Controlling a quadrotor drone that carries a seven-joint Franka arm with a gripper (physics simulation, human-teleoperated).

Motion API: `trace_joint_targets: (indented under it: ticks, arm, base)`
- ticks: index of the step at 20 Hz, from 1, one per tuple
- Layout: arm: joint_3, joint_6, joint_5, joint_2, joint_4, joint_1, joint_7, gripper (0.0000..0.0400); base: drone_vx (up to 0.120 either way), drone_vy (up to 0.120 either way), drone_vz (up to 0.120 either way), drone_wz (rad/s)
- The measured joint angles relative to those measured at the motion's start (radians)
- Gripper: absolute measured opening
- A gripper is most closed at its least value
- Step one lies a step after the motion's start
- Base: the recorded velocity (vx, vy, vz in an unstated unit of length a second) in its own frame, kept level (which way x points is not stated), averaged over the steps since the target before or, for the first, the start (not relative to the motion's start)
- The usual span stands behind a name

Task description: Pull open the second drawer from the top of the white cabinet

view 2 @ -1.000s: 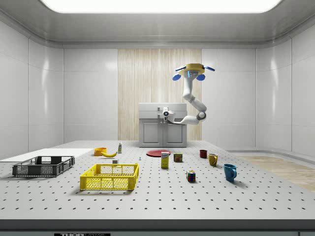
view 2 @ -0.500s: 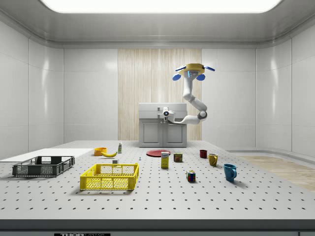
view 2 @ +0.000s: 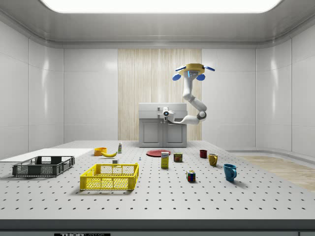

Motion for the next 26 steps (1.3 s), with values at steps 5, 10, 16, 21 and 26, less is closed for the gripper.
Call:
trace_joint_targets:
  ticks: [5,10,16,21,26]
  arm:
    - [0.014,0.016,0.018,0.007,0.002,0.011,-0.006,0.0159]
    - [0.011,0.003,0.012,0.004,0.004,0.003,0.019,0.0133]
    - [-0.017,-0.014,-0.021,-0.008,-0.001,-0.007,0.014,0.0117]
    - [-0.058,-0.043,-0.067,-0.024,-0.004,-0.020,0.022,0.0110]
    - [-0.099,-0.069,-0.110,-0.038,-0.003,-0.029,0.030,0.0103]
  base:
    - [0.000,0.000,0.000,0.000]
    - [0.000,0.000,0.000,0.000]
    - [0.000,0.000,0.000,0.000]
    - [0.000,0.000,0.000,0.000]
    - [0.000,0.000,0.000,0.000]
